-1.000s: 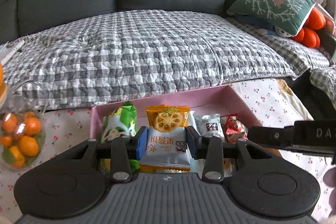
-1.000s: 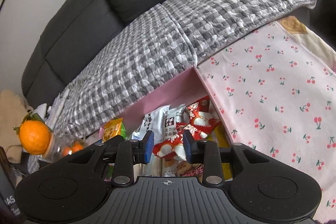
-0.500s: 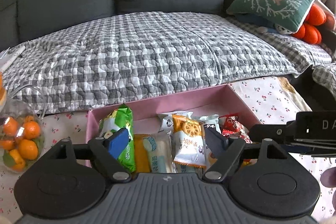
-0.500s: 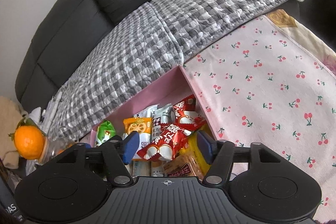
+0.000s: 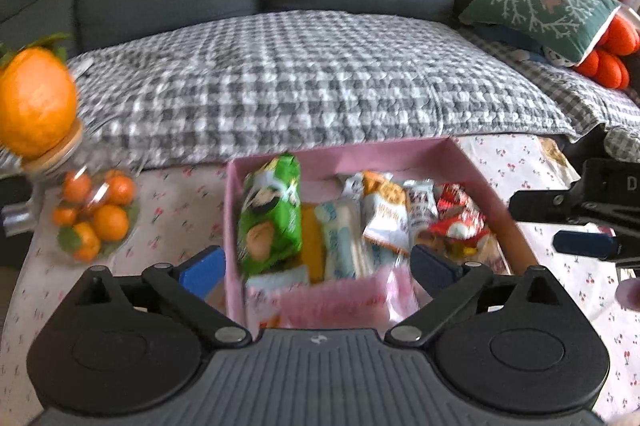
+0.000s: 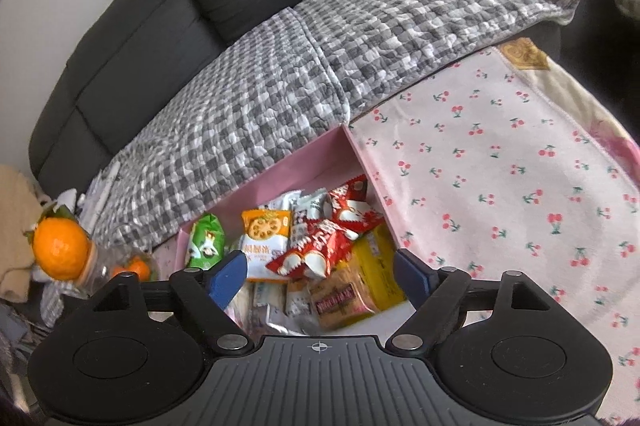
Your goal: Organize snacks
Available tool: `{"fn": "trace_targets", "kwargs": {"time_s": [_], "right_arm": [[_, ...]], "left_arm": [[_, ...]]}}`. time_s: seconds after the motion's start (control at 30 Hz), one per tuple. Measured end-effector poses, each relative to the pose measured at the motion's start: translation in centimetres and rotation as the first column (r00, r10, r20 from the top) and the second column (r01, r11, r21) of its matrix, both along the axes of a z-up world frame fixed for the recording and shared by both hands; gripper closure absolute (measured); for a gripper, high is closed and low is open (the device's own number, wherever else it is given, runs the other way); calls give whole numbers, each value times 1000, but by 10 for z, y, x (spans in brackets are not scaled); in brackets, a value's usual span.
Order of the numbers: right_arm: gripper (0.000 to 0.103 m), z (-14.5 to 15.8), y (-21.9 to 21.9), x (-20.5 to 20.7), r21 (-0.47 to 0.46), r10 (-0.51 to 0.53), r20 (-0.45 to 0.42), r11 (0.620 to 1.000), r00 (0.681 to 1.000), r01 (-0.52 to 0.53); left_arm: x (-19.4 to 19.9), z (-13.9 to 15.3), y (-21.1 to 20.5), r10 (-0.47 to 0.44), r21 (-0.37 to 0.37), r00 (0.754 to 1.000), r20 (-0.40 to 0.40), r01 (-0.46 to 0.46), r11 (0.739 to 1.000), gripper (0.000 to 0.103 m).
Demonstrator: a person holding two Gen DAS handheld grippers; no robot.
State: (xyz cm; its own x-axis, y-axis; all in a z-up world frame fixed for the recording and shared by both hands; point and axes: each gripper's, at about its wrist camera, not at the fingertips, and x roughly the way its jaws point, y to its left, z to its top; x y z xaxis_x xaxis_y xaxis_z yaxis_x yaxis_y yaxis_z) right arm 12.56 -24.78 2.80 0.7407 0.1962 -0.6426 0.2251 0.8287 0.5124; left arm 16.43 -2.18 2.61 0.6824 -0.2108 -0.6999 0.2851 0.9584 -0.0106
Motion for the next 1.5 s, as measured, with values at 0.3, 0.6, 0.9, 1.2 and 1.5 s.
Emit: {"fn": "trace_targets", "kwargs": {"time_s": [0.3, 0.6, 0.9, 1.2, 1.5], "right_arm": [[16, 8, -1, -34, -135, 30, -46, 990, 998, -36], [16, 8, 20, -75, -294, 90, -87, 949, 992, -112], [13, 4, 56, -103, -428, 152, -85, 887, 985, -174], [11, 0, 68, -106, -439, 157, -97, 880, 983, -184], [11, 0, 64, -104, -422, 134, -96, 892, 986, -162]], "left_arm": [[-35, 5, 17, 127, 28, 991, -53, -125, 992, 1], [-73, 2, 21, 171, 61, 983, -65, -167, 984, 1], [-94, -6, 19, 170, 124, 981, -90, -158, 980, 0], [-100, -4, 25, 197, 105, 976, -95, -187, 977, 0], [-103, -4, 24, 189, 81, 976, -110, -181, 980, 0]]}}
